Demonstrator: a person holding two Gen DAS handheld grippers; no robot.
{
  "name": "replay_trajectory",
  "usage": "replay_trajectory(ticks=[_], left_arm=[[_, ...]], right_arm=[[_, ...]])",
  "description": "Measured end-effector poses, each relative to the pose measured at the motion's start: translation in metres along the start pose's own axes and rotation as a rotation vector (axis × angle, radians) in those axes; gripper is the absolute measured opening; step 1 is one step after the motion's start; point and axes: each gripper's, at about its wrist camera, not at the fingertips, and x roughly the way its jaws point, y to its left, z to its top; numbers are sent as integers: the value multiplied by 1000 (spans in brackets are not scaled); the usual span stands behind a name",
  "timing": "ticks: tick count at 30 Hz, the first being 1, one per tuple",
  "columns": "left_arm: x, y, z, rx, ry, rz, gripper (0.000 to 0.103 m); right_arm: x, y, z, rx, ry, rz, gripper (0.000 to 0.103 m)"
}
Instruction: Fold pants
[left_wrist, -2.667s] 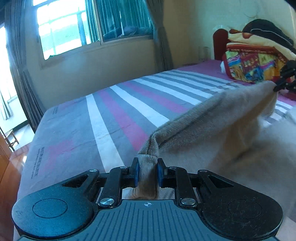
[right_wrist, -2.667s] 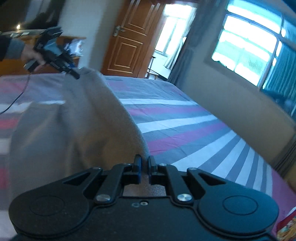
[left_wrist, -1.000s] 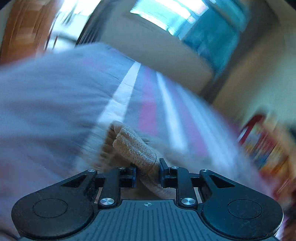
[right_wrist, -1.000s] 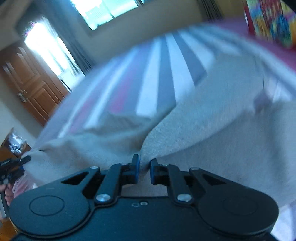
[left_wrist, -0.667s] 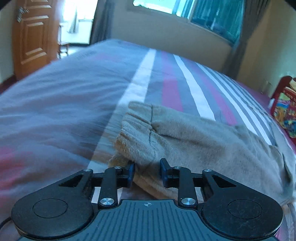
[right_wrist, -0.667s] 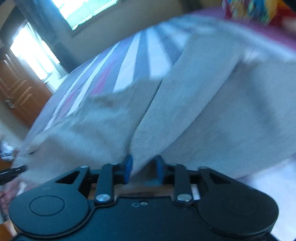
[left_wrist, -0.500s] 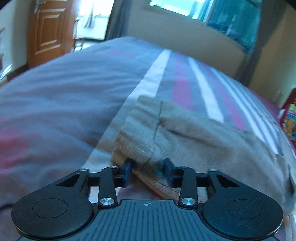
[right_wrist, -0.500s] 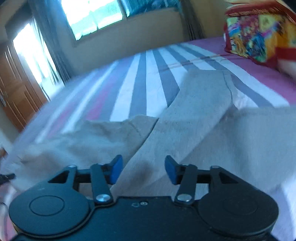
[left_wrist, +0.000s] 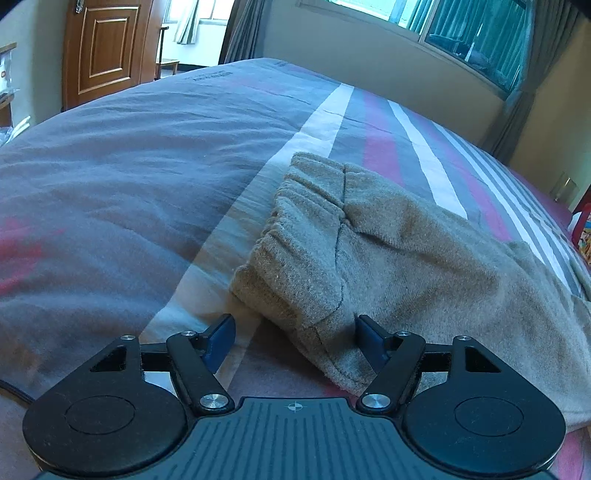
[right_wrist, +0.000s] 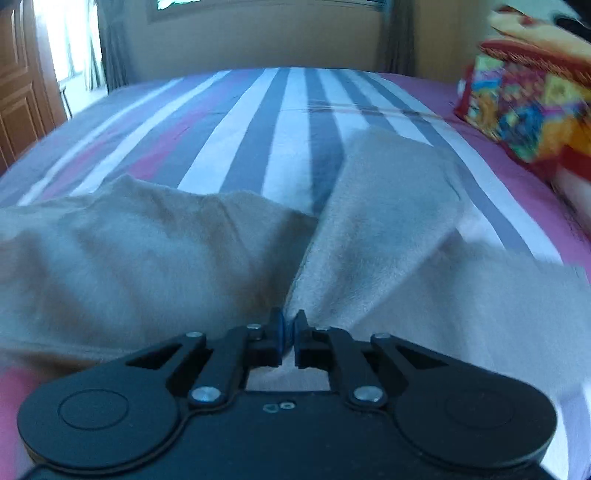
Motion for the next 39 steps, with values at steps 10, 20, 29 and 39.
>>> replay_trajectory(ticks=[10,20,29,39], left_arm=[[2,0,-3,8,-6,-3,72],[2,-1,-4,8,-12,0,73],[2,-1,-5,18,-12,6,73],[3,-4,-3,40,-6,16,73]], right_arm=[[-13,-21,6,16,-95,-8,33],[-4,-58,-6,5,21,-51,3],[-28,-68,-14,-11,-94,-20,21],[20,-32,3,-452,10,-146,9]])
